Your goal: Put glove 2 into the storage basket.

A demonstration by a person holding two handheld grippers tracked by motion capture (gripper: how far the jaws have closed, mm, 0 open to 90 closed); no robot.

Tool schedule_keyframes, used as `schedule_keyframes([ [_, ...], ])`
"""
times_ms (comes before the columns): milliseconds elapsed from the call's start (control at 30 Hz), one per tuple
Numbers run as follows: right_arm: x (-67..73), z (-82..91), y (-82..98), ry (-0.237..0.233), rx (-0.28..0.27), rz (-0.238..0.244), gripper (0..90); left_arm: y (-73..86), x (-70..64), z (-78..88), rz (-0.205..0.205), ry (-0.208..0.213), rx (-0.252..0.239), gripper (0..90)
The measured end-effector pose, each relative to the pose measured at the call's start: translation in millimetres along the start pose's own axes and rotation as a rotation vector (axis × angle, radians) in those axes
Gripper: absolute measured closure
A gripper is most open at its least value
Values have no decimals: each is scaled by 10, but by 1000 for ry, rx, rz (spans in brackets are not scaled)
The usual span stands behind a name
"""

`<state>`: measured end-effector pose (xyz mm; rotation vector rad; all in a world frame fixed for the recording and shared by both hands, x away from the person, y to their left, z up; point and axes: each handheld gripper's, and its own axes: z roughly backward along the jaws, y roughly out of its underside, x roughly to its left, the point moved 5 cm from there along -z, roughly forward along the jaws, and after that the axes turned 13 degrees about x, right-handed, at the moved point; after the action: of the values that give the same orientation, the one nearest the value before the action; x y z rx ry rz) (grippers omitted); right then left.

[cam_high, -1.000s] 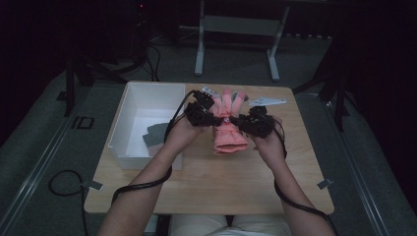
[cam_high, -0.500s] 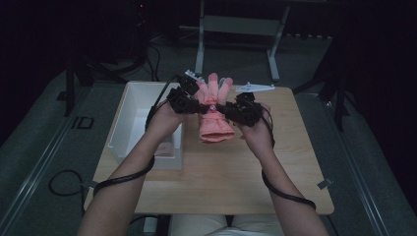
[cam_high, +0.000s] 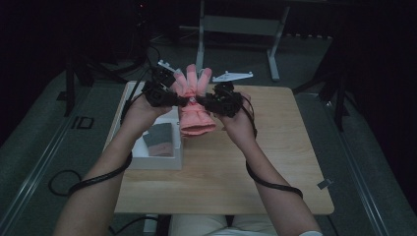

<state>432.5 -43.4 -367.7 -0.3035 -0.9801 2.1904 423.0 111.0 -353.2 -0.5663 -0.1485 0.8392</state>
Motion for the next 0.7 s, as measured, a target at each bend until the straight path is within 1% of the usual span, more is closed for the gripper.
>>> schedule_keyframes([
  [33,57,-29,-57,-7,-2,6,714,43,55,71,3,-9,-3,787],
  [67,101,-49,-97,-12,-2,10,714,43,55,71,3,-9,-3,787],
  [100,126,-62,-122,-14,-3,15,714,89,114,136,11,-15,-5,787],
  [133,169,-86,-161,-17,-3,21,714,107,133,156,14,-20,-6,787],
  [167,169,-86,-161,-17,-3,21,714,107,133,156,14,-20,-6,787],
  [200,234,-129,-213,-22,0,30,714,165,188,216,21,-33,1,787],
  [300,326,-200,-270,-38,1,41,714,245,260,279,34,-42,4,787],
  [333,355,-223,-287,-42,2,46,714,245,260,279,34,-42,4,787],
  [367,383,-251,-304,-46,2,51,714,303,312,311,45,-46,8,787],
  [400,383,-251,-304,-46,2,51,714,303,312,311,45,-46,8,787],
  [433,437,-309,-329,-61,6,60,714,357,354,332,53,-51,13,787],
  [500,456,-333,-339,-67,9,60,714,388,380,338,57,-48,18,787],
  [533,519,-403,-360,-71,16,72,714,445,438,356,68,-52,29,787],
  [600,544,-435,-367,-74,16,70,714,466,458,360,69,-60,38,787],
  [633,583,-503,-375,-81,19,65,714,485,480,361,70,-68,42,787],
  [700,611,-574,-380,-89,23,62,714,551,555,336,87,-71,53,787],
])
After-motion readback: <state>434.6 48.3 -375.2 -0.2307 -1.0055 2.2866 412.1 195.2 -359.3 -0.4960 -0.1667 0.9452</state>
